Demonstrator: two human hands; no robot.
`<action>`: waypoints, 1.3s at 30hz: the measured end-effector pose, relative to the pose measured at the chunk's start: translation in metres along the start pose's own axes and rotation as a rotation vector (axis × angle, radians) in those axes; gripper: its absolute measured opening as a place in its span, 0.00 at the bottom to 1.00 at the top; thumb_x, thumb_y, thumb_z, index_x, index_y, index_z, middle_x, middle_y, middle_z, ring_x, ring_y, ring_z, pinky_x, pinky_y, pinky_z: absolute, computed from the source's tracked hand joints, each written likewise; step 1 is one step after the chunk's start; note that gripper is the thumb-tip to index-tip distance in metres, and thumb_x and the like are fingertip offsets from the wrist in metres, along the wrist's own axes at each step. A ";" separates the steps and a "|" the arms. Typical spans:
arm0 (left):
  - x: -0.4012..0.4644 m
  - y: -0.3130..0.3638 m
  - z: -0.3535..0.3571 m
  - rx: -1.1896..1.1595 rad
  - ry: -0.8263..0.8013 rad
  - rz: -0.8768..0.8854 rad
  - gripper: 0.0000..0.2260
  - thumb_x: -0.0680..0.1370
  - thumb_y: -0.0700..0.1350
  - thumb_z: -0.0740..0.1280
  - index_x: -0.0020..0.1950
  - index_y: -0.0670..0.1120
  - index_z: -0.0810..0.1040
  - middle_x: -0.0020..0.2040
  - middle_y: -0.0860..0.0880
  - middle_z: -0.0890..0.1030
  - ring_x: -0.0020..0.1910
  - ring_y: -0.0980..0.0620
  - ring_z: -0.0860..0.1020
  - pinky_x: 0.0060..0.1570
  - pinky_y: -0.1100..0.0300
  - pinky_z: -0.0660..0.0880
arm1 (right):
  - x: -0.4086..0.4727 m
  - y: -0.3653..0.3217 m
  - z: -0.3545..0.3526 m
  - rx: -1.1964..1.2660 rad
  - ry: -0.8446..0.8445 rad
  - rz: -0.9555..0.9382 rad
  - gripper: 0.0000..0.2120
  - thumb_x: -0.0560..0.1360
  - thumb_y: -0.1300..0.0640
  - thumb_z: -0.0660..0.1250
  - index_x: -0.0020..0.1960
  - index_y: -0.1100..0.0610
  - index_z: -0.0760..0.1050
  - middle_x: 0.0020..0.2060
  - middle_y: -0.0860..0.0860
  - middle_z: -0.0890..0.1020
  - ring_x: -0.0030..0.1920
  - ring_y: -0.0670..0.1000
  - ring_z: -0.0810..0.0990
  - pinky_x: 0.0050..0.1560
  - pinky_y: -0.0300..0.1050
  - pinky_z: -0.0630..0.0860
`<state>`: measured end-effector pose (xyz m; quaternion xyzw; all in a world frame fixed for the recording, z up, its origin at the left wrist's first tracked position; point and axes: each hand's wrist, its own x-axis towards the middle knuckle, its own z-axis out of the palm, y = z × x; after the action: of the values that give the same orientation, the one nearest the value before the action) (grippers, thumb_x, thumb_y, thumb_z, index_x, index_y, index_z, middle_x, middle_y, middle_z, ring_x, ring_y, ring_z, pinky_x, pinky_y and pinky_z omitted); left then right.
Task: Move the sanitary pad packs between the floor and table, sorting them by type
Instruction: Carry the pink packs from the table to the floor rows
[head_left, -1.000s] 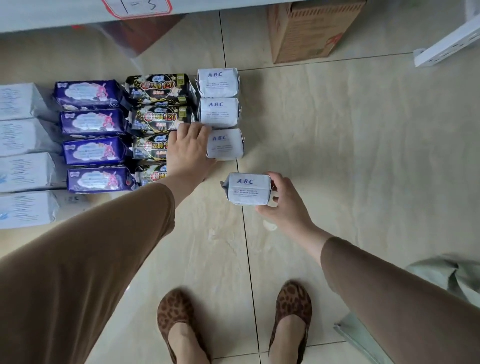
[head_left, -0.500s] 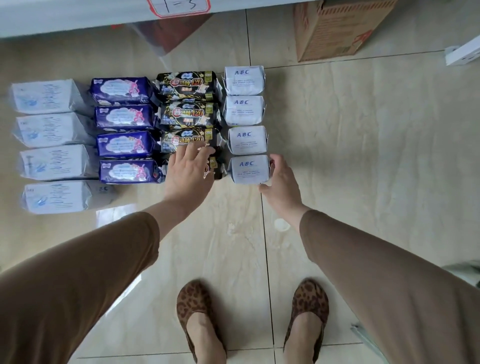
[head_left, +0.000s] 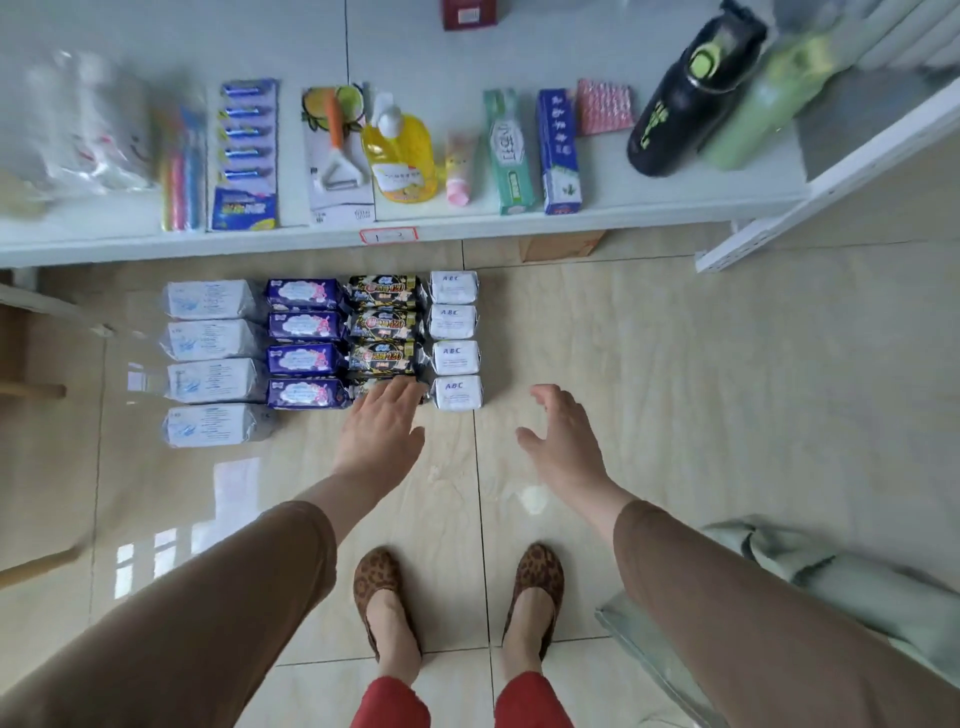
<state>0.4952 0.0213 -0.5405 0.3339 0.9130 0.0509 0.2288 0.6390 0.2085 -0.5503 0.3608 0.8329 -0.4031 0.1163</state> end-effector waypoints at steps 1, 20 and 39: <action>-0.008 0.013 -0.027 -0.008 0.020 0.010 0.23 0.75 0.46 0.67 0.70 0.50 0.69 0.67 0.50 0.73 0.67 0.46 0.69 0.66 0.50 0.67 | -0.012 -0.016 -0.025 0.000 0.007 -0.019 0.22 0.76 0.57 0.67 0.69 0.53 0.67 0.64 0.50 0.73 0.65 0.53 0.70 0.60 0.48 0.70; -0.055 0.146 -0.435 -0.181 0.393 0.096 0.23 0.77 0.52 0.68 0.70 0.50 0.70 0.67 0.51 0.72 0.67 0.46 0.69 0.66 0.50 0.68 | -0.084 -0.299 -0.388 -0.083 0.164 -0.443 0.20 0.76 0.51 0.68 0.66 0.52 0.71 0.62 0.48 0.76 0.62 0.50 0.74 0.58 0.44 0.70; 0.100 0.131 -0.573 -0.288 0.443 0.072 0.22 0.77 0.49 0.69 0.70 0.48 0.71 0.66 0.48 0.73 0.66 0.46 0.70 0.65 0.54 0.66 | 0.101 -0.440 -0.464 0.166 0.267 -0.255 0.26 0.77 0.39 0.65 0.63 0.59 0.69 0.57 0.53 0.76 0.55 0.54 0.75 0.49 0.44 0.67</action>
<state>0.2464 0.2198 -0.0369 0.3109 0.9117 0.2603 0.0664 0.3068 0.4280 -0.0403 0.3107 0.8440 -0.4304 -0.0771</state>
